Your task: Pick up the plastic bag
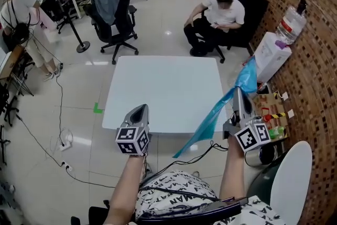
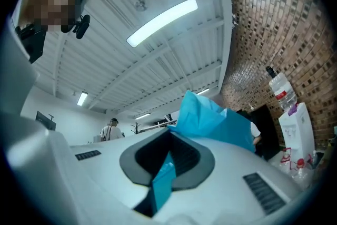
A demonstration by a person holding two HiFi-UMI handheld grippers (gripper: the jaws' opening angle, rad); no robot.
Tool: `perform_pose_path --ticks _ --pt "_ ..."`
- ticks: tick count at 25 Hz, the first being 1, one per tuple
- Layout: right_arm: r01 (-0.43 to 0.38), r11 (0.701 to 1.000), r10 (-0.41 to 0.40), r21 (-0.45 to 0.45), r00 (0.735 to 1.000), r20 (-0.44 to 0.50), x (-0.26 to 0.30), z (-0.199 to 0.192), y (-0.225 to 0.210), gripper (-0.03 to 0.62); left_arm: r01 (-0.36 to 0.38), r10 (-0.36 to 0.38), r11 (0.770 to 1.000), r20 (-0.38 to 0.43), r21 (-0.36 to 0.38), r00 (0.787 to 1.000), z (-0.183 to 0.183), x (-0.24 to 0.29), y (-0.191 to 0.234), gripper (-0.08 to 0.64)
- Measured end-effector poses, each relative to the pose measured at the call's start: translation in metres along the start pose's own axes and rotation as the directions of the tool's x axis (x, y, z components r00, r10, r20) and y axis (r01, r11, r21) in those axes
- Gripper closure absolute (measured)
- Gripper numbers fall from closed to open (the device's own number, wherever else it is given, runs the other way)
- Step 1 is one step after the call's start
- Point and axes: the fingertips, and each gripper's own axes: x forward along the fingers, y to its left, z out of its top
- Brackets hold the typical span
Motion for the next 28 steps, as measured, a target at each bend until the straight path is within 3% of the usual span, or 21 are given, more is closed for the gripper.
perform_pose_path --ticks 21,28 --pt "-0.009 0.999 0.013 -0.046 0.996 0.089 -0.019 0.051 0.014 0.580 0.005 -0.005 1.000 -0.014 -0.014 1.000 -0.005 0.002 -0.006 0.560" --pt "-0.084 0.993 0.089 -0.082 0.994 0.059 0.018 0.052 0.031 0.580 -0.027 0.026 0.999 -0.040 -0.033 0.999 -0.019 -0.005 0.005 0.560"
